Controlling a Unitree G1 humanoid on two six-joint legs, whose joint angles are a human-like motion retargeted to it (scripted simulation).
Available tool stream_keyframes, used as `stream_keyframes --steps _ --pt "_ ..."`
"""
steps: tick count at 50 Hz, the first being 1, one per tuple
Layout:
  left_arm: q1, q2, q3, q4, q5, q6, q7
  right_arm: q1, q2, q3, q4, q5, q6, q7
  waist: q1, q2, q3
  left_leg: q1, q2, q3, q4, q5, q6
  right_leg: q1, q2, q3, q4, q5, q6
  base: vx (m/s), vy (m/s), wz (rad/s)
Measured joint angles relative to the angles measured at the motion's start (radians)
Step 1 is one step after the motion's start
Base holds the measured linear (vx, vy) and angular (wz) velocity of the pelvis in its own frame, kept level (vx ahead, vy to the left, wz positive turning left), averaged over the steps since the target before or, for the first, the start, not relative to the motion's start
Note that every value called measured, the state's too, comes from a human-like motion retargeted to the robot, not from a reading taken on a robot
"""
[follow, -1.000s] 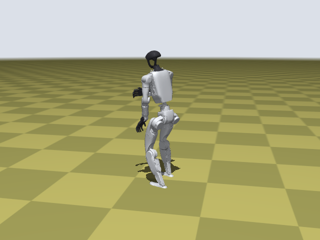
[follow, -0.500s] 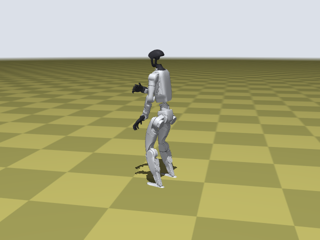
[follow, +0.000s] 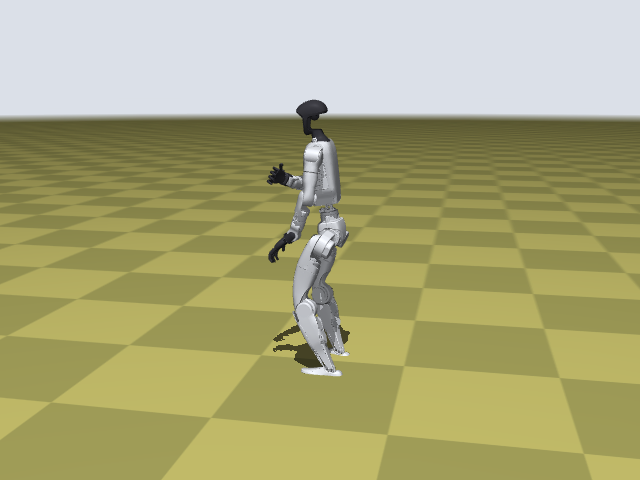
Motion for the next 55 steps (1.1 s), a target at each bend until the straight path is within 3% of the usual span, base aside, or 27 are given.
stream_keyframes --steps 11,16,23,28,30,38,42,47,55 --pt "-0.011 0.015 0.008 -0.021 -0.003 -0.032 -0.062 0.067 -0.049 -0.016 -0.045 0.069 -0.013 -0.001 -0.067 -0.002 -0.031 0.019 -0.019 0.028 -0.05 -0.036 0.023 -0.04 -0.034 -0.009 0.046 0.008 0.002 -0.03 0.07 0.22" --pt "-0.001 0.046 0.055 -0.035 -0.017 -0.042 -0.108 0.108 -0.086 -0.068 -0.052 0.075 -0.016 -0.005 -0.107 -0.035 -0.047 0.04 -0.075 0.036 -0.14 0.016 0.038 -0.09 -0.093 0.019 0.12 0.03 0.022 -0.06 0.07 0.34" --pt "0.053 0.089 0.197 -0.04 -0.074 -0.035 -0.13 0.182 -0.107 -0.173 -0.039 0.044 -0.029 -0.042 -0.145 -0.078 -0.057 0.069 -0.154 0.011 -0.23 0.086 0.046 -0.136 -0.087 0.174 0.171 0.02 0.09 -0.05 0.0 0.43" --pt "0.112 0.094 0.329 -0.031 -0.138 -0.023 -0.115 0.248 -0.119 -0.245 -0.015 0.013 -0.031 -0.083 -0.134 -0.087 -0.066 0.054 -0.172 0.005 -0.204 0.082 0.042 -0.127 -0.095 0.183 0.156 -0.021 0.087 -0.03 -0.06 0.06" --pt "0.124 0.096 0.382 -0.035 -0.166 -0.018 -0.116 0.261 -0.126 -0.27 -0.006 0.004 -0.029 -0.095 -0.118 -0.065 -0.063 0.096 -0.148 -0.003 -0.283 0.112 0.034 -0.083 -0.067 0.163 0.069 -0.005 0.076 0.02 -0.08 -0.19" --pt "0.184 0.045 0.459 -0.033 -0.222 -0.015 -0.11 0.317 -0.138 -0.299 0.03 -0.016 -0.026 -0.11 -0.102 -0.029 -0.066 0.024 -0.136 0.003 -0.119 0.063 0.015 -0.087 -0.065 0.146 0.071 -0.011 0.078 0.0 -0.01 -0.07" --pt "0.195 0.016 0.453 -0.036 -0.233 -0.024 -0.125 0.331 -0.155 -0.295 0.042 -0.022 -0.027 -0.105 -0.102 0.007 -0.073 0.005 -0.099 -0.002 -0.004 -0.017 0.028 -0.092 -0.04 0.153 0.057 0.002 0.079 0.01 0.05 -0.43" --pt "0.179 -0.022 0.423 -0.05 -0.254 -0.043 -0.161 0.348 -0.198 -0.298 0.057 -0.022 -0.027 -0.095 -0.087 0.084 -0.068 0.029 -0.051 -0.079 0.102 -0.065 0.004 -0.061 0.045 0.183 -0.027 0.058 0.076 0.0 0.1 -0.9" --pt "0.123 -0.064 0.369 -0.084 -0.302 -0.067 -0.185 0.403 -0.249 -0.327 0.042 -0.031 -0.04 -0.122 -0.129 0.147 -0.058 0.115 -0.089 -0.219 0.101 -0.123 -0.013 -0.112 0.11 0.291 -0.026 0.121 0.104 -0.08 0.18 -1.08"
